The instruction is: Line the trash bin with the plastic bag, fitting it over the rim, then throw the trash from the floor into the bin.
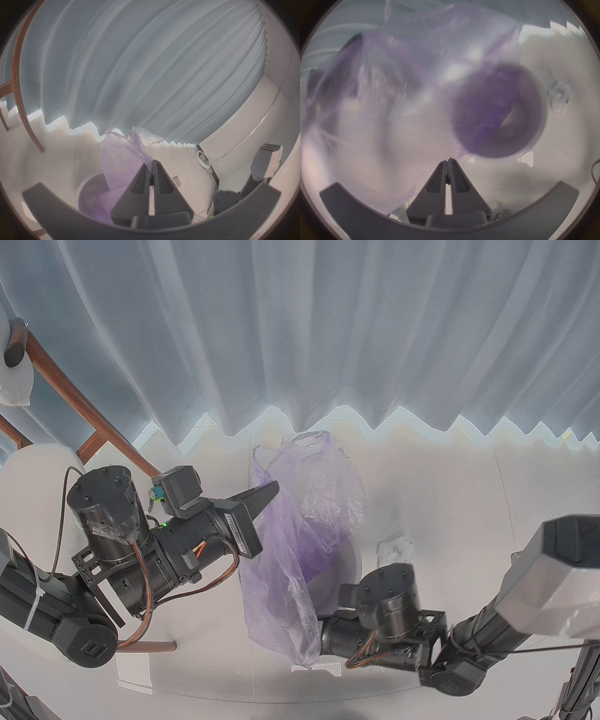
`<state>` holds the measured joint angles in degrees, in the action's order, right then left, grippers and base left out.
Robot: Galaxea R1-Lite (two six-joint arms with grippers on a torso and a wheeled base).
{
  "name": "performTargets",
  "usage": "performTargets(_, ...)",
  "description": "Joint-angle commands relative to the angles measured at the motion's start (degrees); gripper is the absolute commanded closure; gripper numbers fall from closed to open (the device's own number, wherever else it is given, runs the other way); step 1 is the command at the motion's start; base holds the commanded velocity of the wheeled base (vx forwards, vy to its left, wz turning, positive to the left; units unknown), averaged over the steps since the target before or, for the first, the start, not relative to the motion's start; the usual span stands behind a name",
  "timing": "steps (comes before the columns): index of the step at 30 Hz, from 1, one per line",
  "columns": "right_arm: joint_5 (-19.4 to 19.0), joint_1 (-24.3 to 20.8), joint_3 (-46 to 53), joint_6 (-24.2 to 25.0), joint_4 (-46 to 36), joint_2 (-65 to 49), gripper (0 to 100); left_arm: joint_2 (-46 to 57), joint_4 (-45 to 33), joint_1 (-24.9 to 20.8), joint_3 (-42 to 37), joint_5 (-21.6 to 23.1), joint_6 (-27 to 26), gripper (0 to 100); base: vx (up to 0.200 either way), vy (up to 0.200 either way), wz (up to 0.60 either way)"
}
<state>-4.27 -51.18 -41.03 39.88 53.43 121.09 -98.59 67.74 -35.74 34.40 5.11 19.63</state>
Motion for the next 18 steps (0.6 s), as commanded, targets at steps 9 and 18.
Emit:
performTargets(9, -0.13, -11.05, -4.76, 3.19, 0.45, 9.34, 100, -0.12, 0.11, 0.50, 0.49, -0.10, -0.03, 100, 0.000, 0.000, 0.00)
performTargets(18, 1.28, -13.69, -6.69, 3.37, 6.51, 14.88, 100, -0.12, 0.11, 0.41, 0.58, -0.19, -0.03, 100, 0.000, 0.000, 0.00)
